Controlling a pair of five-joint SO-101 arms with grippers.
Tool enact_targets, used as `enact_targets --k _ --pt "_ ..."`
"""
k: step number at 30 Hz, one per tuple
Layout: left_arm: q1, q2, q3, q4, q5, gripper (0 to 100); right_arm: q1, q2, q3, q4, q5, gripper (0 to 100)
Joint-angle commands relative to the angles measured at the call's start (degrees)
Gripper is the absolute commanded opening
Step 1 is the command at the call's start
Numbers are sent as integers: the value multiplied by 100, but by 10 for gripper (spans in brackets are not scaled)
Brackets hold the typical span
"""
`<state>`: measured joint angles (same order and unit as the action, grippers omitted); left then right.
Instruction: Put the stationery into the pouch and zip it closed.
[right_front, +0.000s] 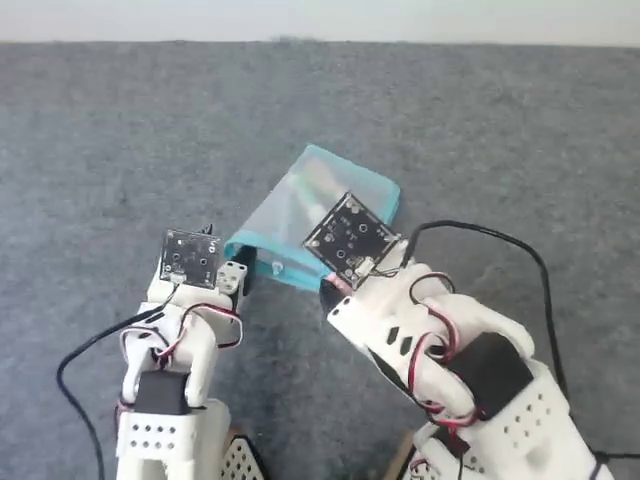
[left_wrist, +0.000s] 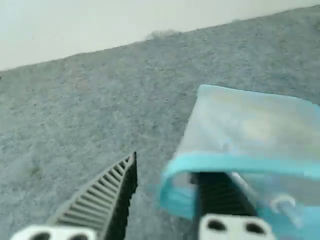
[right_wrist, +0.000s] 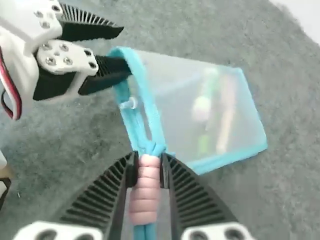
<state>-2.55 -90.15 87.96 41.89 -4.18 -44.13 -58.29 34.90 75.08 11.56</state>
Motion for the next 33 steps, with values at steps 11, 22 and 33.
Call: enact_targets --k 11,22,33 --pt "-308 -70 -171 -290 396 11 -2730 -207 1556 -1191 923 273" --pt "-316 -70 -268 -185 378 12 -611 -1147 1574 -1147 1618 369" --pt "-316 -70 -523 167 220 12 -180 585 2462 -2949 2426 369"
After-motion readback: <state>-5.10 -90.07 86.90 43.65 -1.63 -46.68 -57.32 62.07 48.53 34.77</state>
